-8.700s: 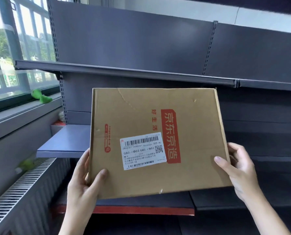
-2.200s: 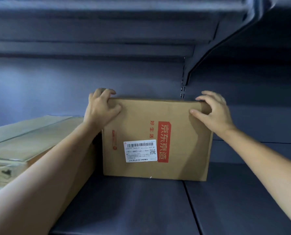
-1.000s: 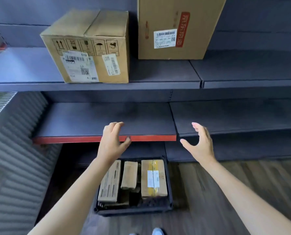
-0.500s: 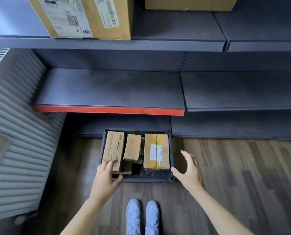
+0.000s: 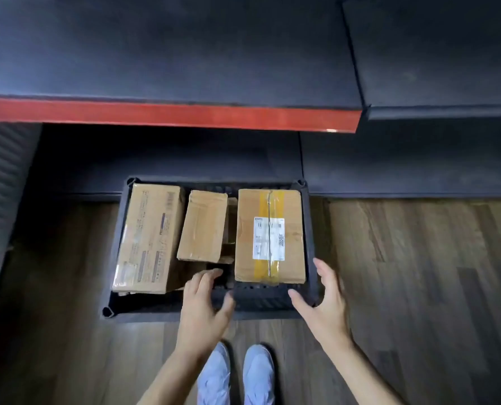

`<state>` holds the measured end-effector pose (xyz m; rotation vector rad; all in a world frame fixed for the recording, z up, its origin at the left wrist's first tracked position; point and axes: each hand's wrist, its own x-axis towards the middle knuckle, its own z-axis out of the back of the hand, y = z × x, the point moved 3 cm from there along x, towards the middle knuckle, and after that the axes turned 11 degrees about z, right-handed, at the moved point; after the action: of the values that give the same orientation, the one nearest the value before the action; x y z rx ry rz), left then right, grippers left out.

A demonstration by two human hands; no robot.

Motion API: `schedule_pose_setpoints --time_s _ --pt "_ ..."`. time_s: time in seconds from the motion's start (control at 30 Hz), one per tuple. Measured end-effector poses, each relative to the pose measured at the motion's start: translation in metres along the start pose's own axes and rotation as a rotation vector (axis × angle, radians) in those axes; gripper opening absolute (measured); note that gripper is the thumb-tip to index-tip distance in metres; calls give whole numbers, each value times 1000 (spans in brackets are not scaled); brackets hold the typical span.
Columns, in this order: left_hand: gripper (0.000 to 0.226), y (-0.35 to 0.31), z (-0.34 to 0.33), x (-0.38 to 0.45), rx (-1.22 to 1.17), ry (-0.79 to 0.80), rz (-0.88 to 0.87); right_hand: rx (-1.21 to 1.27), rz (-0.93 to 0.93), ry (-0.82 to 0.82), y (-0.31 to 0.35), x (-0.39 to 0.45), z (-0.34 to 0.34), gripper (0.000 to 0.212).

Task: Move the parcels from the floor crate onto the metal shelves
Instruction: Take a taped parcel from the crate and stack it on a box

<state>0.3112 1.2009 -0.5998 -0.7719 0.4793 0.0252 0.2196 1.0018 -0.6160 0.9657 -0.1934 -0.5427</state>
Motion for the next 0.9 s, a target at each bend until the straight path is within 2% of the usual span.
schedule_pose_setpoints --time_s 0.23,0.4,0.57,0.77,0.9 --pt "29 49 -89 67 5 9 -61 -128 42 -111 -77 30 -61 66" --pt "51 49 -119 63 42 7 -119 -219 112 -191 -85 28 -82 62" --pt "59 60 -109 78 -101 -71 114 -232 132 -218 -82 28 -89 61" --pt "55 49 -114 98 -149 28 156 -241 64 -244 -79 31 -92 62" --pt "55 50 -118 105 -139 30 158 -232 7 -266 -79 30 -94 64"
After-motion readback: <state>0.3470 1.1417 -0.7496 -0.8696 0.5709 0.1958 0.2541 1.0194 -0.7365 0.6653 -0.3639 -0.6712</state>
